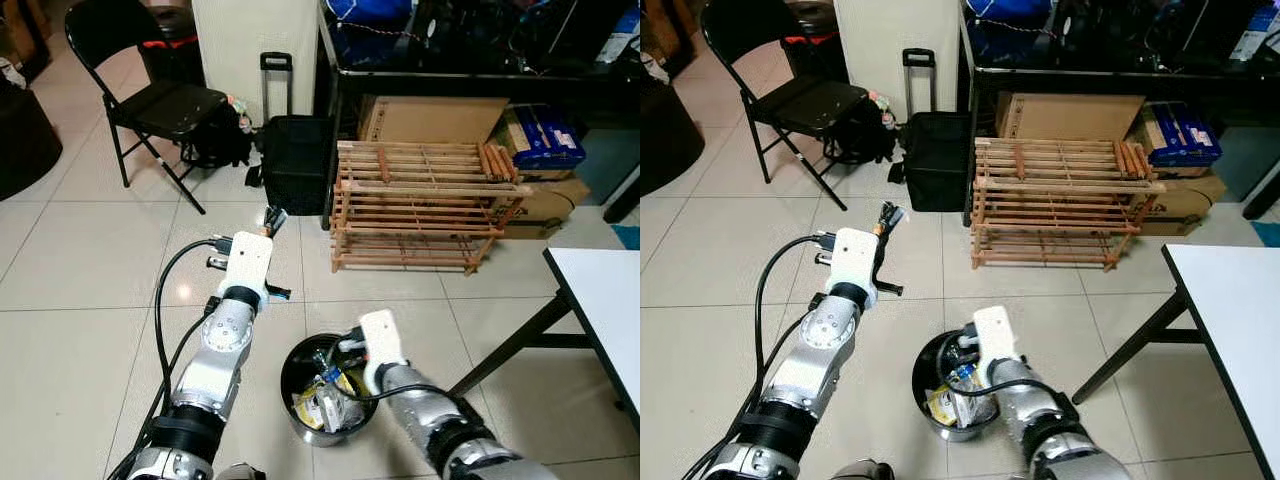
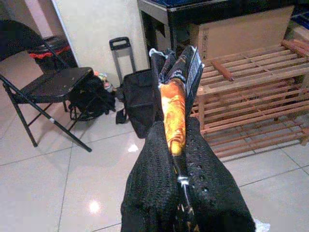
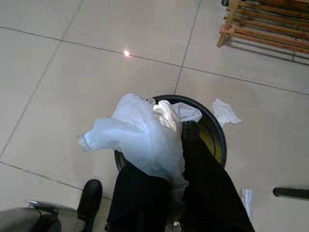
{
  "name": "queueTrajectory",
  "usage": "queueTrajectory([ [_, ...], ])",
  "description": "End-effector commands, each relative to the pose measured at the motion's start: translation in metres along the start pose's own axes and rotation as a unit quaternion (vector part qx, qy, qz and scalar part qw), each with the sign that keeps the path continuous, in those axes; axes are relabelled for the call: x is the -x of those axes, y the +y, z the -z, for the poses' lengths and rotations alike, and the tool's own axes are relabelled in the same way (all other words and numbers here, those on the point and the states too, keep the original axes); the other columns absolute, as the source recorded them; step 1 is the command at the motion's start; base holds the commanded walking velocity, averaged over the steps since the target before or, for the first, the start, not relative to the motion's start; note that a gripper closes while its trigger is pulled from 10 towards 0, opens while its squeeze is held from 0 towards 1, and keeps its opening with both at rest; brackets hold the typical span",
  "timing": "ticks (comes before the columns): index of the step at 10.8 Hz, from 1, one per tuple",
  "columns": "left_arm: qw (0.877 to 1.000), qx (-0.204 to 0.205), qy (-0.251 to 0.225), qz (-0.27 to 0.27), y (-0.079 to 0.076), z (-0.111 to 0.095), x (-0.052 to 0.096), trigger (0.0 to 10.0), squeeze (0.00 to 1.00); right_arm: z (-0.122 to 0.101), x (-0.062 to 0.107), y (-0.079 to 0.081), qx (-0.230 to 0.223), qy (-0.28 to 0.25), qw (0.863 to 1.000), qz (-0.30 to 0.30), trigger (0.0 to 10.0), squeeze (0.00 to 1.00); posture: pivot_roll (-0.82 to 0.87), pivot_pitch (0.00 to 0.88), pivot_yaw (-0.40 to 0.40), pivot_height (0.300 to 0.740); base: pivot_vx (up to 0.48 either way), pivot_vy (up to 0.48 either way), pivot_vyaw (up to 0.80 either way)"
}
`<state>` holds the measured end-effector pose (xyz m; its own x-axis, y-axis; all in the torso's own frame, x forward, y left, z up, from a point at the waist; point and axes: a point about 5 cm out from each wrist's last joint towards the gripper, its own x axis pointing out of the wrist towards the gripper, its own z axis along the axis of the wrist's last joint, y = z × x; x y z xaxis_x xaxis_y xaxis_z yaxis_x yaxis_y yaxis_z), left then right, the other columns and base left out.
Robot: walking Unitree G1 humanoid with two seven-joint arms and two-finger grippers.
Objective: Picking trash to rubbish bin
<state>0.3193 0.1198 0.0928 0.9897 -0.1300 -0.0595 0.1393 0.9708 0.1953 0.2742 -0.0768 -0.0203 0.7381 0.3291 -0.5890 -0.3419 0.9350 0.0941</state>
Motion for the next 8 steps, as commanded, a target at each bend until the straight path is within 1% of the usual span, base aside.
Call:
queueTrajectory([
  [1, 1.000, -0.003, -0.007, 0.000, -0.003, -0.004, -0.003, 10.0, 0.00, -0.008, -0.002, 0.001, -0.003, -0.014, 1.000, 0.001, 10.0, 0.00, 0.05, 0.046, -0.056, 0.740, 0.000, 0.000, 0.00],
  [3, 1.000, -0.003, -0.008, -0.001, -0.002, -0.004, -0.004, 10.0, 0.00, -0.022, -0.003, -0.003, -0.032, -0.041, 0.999, 0.008, 10.0, 0.00, 0.05, 0.057, -0.055, 0.740, 0.000, 0.000, 0.00],
  [4, 1.000, -0.003, -0.007, -0.002, -0.002, -0.004, -0.004, 10.0, 0.00, -0.036, -0.005, -0.008, -0.037, -0.062, 0.997, 0.015, 10.0, 0.00, 0.05, 0.064, -0.056, 0.740, 0.000, 0.000, 0.00],
  [5, 1.000, -0.003, -0.006, -0.003, -0.002, -0.004, -0.003, 10.0, 0.00, -0.042, -0.005, -0.010, -0.038, -0.069, 0.997, 0.019, 10.0, 0.00, 0.05, 0.068, -0.058, 0.740, 0.000, 0.000, 0.00],
  [7, 1.000, -0.003, -0.006, -0.004, -0.002, -0.004, -0.003, 10.0, 0.00, -0.042, -0.005, -0.011, -0.038, -0.069, 0.997, 0.022, 10.0, 0.00, 0.05, 0.068, -0.058, 0.740, 0.000, 0.000, 0.00],
  [8, 1.000, -0.003, -0.005, -0.004, -0.002, -0.004, -0.004, 10.0, 0.00, -0.044, -0.005, -0.012, -0.040, -0.074, 0.996, 0.023, 10.0, 0.71, 0.04, 0.077, -0.057, 0.740, 0.000, 0.000, 0.00],
])
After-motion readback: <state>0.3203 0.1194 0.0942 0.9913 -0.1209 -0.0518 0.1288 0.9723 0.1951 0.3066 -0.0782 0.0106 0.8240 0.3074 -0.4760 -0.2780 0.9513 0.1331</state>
